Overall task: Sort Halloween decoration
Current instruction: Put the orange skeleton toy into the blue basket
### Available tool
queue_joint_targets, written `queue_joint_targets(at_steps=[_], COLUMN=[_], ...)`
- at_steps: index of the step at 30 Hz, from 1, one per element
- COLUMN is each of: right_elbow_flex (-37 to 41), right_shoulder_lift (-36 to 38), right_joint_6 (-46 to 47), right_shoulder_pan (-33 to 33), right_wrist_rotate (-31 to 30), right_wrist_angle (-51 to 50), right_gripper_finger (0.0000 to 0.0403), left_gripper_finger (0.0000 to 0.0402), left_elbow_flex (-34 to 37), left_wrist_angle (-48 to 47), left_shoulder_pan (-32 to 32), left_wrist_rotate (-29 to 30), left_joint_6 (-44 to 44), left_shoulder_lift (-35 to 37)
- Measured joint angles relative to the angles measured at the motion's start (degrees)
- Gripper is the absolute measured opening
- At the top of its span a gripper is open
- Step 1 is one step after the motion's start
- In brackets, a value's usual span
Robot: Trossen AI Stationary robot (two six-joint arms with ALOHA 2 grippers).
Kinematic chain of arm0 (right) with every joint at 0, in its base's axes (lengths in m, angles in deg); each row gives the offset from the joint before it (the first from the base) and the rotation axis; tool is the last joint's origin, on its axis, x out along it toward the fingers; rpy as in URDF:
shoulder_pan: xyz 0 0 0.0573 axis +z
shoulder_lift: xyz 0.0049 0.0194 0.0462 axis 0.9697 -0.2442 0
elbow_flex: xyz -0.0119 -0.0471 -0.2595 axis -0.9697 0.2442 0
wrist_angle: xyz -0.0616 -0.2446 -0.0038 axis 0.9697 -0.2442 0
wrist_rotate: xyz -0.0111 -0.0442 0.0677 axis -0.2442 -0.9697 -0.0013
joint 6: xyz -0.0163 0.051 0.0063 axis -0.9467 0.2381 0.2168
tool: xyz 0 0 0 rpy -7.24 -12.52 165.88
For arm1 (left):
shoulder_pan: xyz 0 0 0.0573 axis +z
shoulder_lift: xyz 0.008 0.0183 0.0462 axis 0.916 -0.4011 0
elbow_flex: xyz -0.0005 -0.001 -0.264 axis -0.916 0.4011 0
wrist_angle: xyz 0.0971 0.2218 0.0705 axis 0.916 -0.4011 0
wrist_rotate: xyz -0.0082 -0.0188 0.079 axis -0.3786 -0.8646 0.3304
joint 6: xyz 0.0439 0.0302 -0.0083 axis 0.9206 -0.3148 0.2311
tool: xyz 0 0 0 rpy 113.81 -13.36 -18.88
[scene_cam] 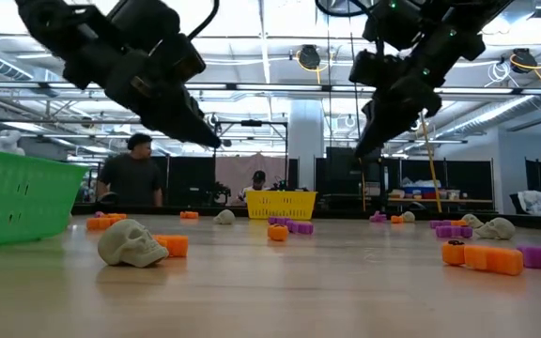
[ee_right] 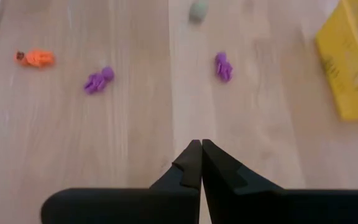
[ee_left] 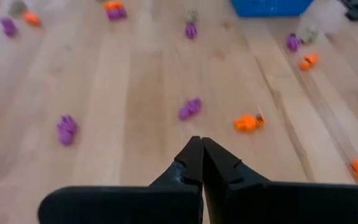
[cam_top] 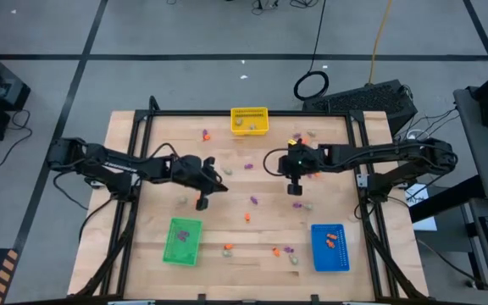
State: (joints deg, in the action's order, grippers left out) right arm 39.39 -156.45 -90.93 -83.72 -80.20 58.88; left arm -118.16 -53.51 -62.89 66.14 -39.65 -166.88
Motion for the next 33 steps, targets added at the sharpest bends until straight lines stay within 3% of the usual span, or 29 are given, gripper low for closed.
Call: queue_joint_targets(at_steps=[7,14,20,25,33], right_elbow_flex=[0.0,0.0,0.0,0.0,0.0], right_shoulder_lift=[0.0,0.0,0.0,-0.7,-4.9], right_joint_6=[6.7,18.0,31.4,34.8,35.6], right_shoulder_pan=[2.2,3.8,-0.2,-5.8,-12.1], right_wrist_rotate=[-0.1,-3.4,-10.7,-10.6,-7.5], right_wrist_angle=[-6.2,-13.1,-23.4,-25.6,-26.0], right_gripper_finger=[0.0008,0.0062,0.0112,0.0135,0.0135], left_gripper_finger=[0.0,0.0,0.0,0.0,0.0], left_elbow_flex=[4.6,7.0,7.0,7.0,7.0], left_wrist_angle=[11.6,18.0,18.0,17.9,17.5], left_shoulder_pan=[2.8,5.6,7.4,7.8,7.7], left_wrist_rotate=[-1.4,-3.6,-3.6,-3.7,-3.6], left_joint_6=[2.7,5.0,6.9,7.0,7.0], left_shoulder_lift=[0.0,0.0,0.0,-0.2,-0.3])
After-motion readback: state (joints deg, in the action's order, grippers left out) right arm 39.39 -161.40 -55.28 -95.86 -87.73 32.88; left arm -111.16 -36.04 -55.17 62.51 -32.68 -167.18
